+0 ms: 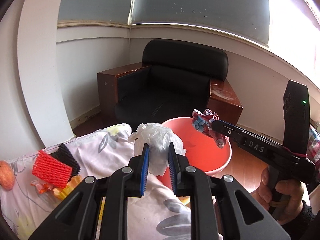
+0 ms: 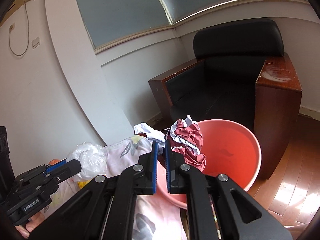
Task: Collect trash
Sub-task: 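Carry both items over the pink bucket and open both grippers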
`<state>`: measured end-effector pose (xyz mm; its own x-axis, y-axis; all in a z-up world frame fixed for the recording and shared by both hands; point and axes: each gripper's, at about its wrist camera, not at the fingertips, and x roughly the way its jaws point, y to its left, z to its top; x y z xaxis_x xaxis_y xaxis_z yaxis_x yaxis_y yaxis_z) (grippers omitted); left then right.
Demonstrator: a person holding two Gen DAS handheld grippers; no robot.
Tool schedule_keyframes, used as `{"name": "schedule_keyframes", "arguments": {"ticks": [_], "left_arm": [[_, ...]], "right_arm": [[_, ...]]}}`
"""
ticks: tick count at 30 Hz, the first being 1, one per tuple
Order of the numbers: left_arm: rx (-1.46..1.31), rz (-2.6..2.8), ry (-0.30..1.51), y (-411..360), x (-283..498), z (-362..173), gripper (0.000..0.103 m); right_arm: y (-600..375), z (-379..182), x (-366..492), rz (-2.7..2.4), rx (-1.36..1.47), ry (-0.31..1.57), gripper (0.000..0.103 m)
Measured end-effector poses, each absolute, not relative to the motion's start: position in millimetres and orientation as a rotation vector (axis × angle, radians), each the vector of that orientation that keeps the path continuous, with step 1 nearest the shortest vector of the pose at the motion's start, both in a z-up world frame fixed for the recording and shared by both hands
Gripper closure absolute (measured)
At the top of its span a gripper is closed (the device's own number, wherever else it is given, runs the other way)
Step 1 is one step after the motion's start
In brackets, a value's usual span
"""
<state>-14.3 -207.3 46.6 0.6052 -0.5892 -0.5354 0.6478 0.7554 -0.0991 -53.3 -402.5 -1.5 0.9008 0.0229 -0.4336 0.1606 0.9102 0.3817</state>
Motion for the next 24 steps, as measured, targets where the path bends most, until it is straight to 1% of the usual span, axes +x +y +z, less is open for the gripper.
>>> {"name": "schedule_keyframes", "arguments": {"ticks": [7,13,24], "left_arm": [[0.111,-0.818,0.588,-258,-7,39,0.086],[0.136,-0.86,0.639,-294,7,21,0.086],[0.171,-0.857,0.73,-327,26,-10,0.085]], "right_arm": [[-443,-21,-38,-0.155,0.452,0.482,0.096],[-458,-38,-27,-0.194,0.48,0.517,0.096],[-461,-51,-21,-0.225,0.496,0.555,0.095]]}}
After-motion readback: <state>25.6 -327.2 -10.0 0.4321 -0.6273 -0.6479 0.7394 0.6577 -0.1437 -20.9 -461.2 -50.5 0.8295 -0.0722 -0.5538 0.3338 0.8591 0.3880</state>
